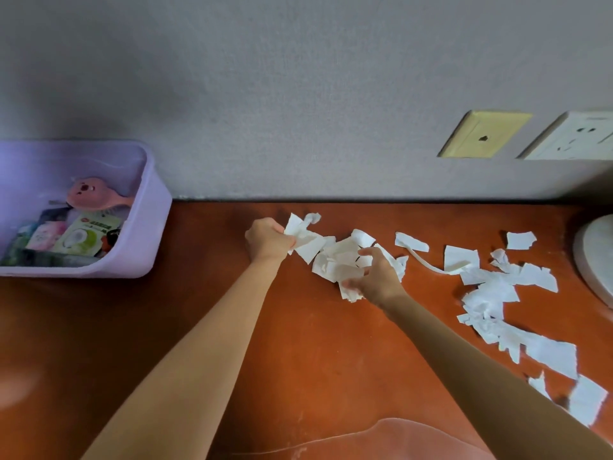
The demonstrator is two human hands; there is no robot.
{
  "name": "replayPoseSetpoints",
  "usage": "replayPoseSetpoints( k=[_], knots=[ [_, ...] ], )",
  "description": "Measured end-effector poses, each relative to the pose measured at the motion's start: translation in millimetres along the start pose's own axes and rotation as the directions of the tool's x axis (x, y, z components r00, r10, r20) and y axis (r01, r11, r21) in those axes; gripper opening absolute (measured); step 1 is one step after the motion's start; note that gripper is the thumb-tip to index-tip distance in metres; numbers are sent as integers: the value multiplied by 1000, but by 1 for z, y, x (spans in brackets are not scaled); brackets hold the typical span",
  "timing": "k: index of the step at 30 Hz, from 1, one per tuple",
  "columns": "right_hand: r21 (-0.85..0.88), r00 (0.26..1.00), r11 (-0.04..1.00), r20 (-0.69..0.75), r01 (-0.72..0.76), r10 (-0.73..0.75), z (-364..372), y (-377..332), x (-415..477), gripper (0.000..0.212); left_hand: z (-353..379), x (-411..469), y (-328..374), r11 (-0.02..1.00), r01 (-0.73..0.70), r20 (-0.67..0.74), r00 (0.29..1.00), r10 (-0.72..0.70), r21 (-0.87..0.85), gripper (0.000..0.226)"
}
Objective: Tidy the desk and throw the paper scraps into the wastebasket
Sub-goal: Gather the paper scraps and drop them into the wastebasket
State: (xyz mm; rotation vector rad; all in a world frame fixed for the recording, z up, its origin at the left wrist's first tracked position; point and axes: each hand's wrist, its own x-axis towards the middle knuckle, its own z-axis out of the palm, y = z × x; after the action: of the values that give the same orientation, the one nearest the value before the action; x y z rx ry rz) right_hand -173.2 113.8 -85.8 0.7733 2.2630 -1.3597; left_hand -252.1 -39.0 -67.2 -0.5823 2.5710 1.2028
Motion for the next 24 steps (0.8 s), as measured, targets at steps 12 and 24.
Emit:
replayPoseSetpoints(
  k=[12,24],
  knots=[
    [-50,985,992,128,119,-112,33,-21,-83,43,-88,-107,-68,978,130,-12,991,-134,-160,19],
    [7,919,975,331,223,-213,173,-63,-224,10,-235,-225,-197,939,135,-323,915,-240,-316,16]
  ],
)
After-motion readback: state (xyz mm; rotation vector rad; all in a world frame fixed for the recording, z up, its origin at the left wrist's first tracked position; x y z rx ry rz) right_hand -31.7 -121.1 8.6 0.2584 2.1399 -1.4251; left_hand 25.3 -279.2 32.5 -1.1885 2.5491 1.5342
